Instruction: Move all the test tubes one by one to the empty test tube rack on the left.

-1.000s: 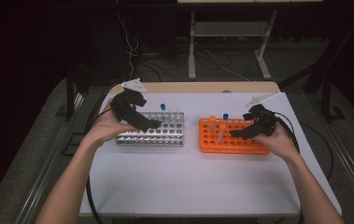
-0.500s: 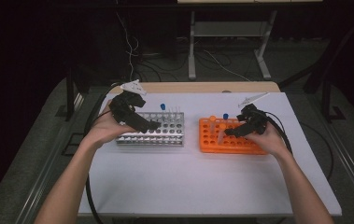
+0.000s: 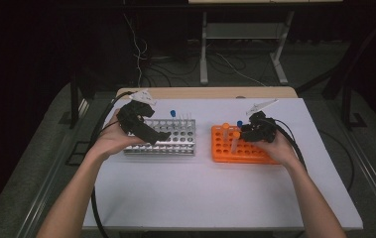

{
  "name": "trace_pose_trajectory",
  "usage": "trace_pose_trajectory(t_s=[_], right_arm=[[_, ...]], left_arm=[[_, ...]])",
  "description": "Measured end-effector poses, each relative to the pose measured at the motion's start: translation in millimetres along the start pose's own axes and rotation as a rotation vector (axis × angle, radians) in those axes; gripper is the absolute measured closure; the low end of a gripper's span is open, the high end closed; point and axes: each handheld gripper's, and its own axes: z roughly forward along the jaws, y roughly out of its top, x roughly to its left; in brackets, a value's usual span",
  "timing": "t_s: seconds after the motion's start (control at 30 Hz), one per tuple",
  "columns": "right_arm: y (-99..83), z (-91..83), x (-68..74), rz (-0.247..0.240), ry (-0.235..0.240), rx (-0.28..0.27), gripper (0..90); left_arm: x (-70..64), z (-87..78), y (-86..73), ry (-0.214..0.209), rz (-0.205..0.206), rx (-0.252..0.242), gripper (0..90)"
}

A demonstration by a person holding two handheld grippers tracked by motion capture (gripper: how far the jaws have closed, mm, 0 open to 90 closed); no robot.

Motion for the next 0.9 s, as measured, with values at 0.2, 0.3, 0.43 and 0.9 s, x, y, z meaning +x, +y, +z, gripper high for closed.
trace_pose_trajectory(t_s=[0.2, 0.3, 0.43, 0.9], right_arm=[[-0.9, 3.7, 0.0, -0.005, -0.02, 0.006, 66.0], [-0.9, 4.4, -0.1, -0.008, -0.02, 0.002, 70.7], [-0.7, 4.5, -0.9, -0.007, -0.025, -0.007, 75.4], [8.2, -18.7, -2.0, -0.003, -0.021, -0.053, 76.0]], left_arm=[[-0.3, 3.7, -2.1, -0.003, 0.004, 0.008, 0.0], [0.0, 4.7, -3.4, -0.003, 0.003, 0.009, 0.0], [0.4, 4.2, -4.9, -0.001, 0.001, 0.013, 0.0], [-1.0, 6.2, -3.7, -0.013, 0.006, 0.021, 0.0]])
